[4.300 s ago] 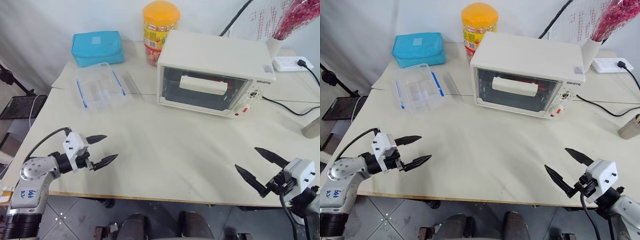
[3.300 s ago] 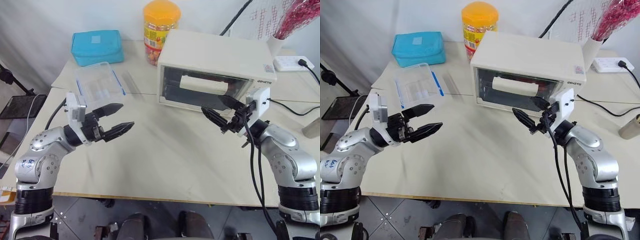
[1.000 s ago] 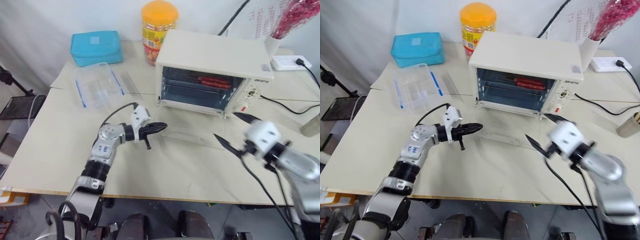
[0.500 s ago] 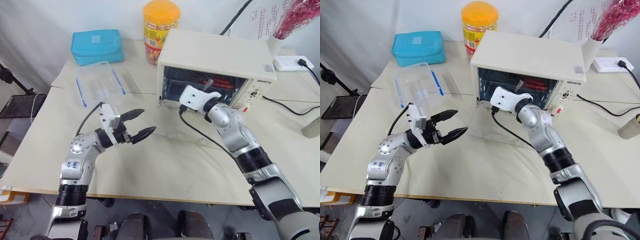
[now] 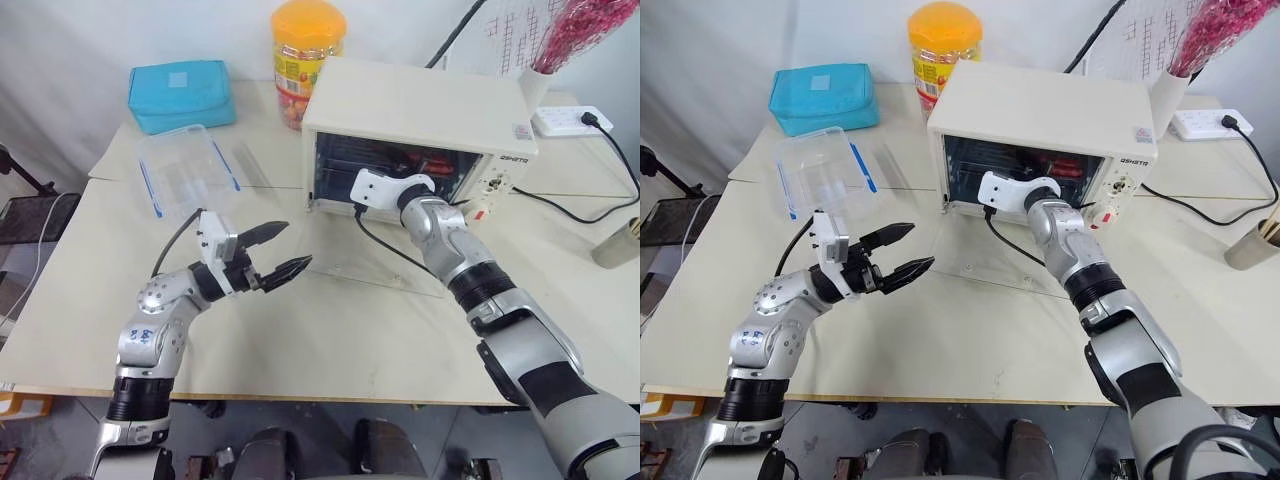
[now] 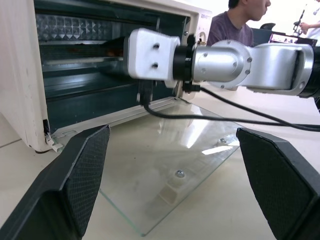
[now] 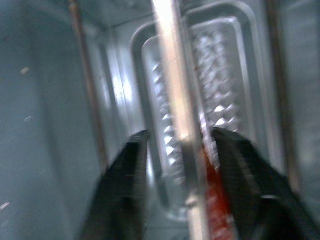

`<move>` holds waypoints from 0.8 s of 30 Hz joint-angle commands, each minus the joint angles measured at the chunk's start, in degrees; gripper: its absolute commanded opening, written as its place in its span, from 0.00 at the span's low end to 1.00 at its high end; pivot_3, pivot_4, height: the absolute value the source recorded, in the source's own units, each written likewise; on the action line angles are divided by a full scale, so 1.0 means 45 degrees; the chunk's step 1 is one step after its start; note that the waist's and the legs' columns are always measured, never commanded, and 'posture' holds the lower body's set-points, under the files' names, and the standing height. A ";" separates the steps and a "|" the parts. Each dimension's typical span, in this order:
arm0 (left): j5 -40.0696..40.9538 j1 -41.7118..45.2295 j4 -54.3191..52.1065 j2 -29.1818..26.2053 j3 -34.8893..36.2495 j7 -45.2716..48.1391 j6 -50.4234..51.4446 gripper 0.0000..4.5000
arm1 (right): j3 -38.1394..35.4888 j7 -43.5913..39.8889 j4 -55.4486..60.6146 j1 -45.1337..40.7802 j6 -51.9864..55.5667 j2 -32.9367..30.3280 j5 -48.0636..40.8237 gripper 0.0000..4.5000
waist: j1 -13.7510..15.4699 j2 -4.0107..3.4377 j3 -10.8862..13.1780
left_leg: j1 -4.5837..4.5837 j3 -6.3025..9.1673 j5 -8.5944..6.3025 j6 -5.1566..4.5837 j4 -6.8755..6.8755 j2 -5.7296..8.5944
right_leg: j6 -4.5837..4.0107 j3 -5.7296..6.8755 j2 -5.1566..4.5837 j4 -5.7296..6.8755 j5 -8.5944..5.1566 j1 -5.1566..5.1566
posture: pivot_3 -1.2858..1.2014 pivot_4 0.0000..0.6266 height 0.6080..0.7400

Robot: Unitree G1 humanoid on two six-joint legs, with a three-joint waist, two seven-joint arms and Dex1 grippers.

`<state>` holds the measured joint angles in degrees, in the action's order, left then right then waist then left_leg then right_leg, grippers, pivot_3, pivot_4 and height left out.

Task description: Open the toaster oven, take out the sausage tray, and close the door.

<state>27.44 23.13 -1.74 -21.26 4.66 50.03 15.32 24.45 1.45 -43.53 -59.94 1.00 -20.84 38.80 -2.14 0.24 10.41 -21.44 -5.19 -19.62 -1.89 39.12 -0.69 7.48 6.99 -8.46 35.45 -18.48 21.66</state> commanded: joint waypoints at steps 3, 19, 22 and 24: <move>-0.0369 0.2248 0.2270 0.0321 -0.0299 0.0519 -0.0980 0.95 | 0.0052 0.0431 0.0583 -0.0281 -0.0390 -0.0078 0.0389 0.00 | 0.0032 0.0001 0.0000 | -0.0009 -0.0005 0.0001 0.0001 0.0003 0.0005 | 0.0000 0.0002 0.0000 0.0001 0.0000 0.0006 | 0.52 0.24 1.00; -0.1477 0.7521 0.9376 0.1425 0.0078 0.0665 -0.3950 0.95 | -0.0107 -0.0393 0.3216 0.0596 -0.0616 -0.0428 0.0519 0.00 | -0.0164 0.0005 0.0002 | -0.0099 -0.0022 0.0003 0.0000 -0.0003 0.0002 | 0.0001 0.0042 0.0001 0.0037 0.0000 0.0128 | 0.52 0.24 1.00; -0.1463 0.8166 1.0290 0.1478 0.0312 0.0616 -0.4251 0.95 | -0.0119 -0.0617 0.3623 0.0666 -0.0550 -0.0470 0.0559 0.00 | -0.0215 0.0006 0.0003 | -0.0203 -0.0017 0.0022 -0.0005 0.0015 0.0006 | 0.0001 0.0059 -0.0004 0.0063 0.0000 0.0226 | 0.52 0.24 1.00; -0.1500 0.8445 1.0712 0.1470 0.0344 0.0698 -0.4436 0.95 | -0.0127 -0.0798 0.3880 0.0715 -0.0504 -0.0540 0.0617 0.00 | -0.0254 0.0006 0.0003 | -0.0205 -0.0016 0.0022 -0.0005 0.0006 0.0006 | 0.0001 0.0069 -0.0005 0.0064 0.0001 0.0231 | 0.52 0.24 1.00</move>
<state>20.75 59.09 45.78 -14.22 4.27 53.61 -2.82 26.08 -3.14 -31.73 -55.55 -0.01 -23.19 42.28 -3.28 0.27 10.43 -22.36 -5.27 -19.52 -1.92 39.12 -0.67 7.49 7.33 -8.49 35.74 -18.47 22.70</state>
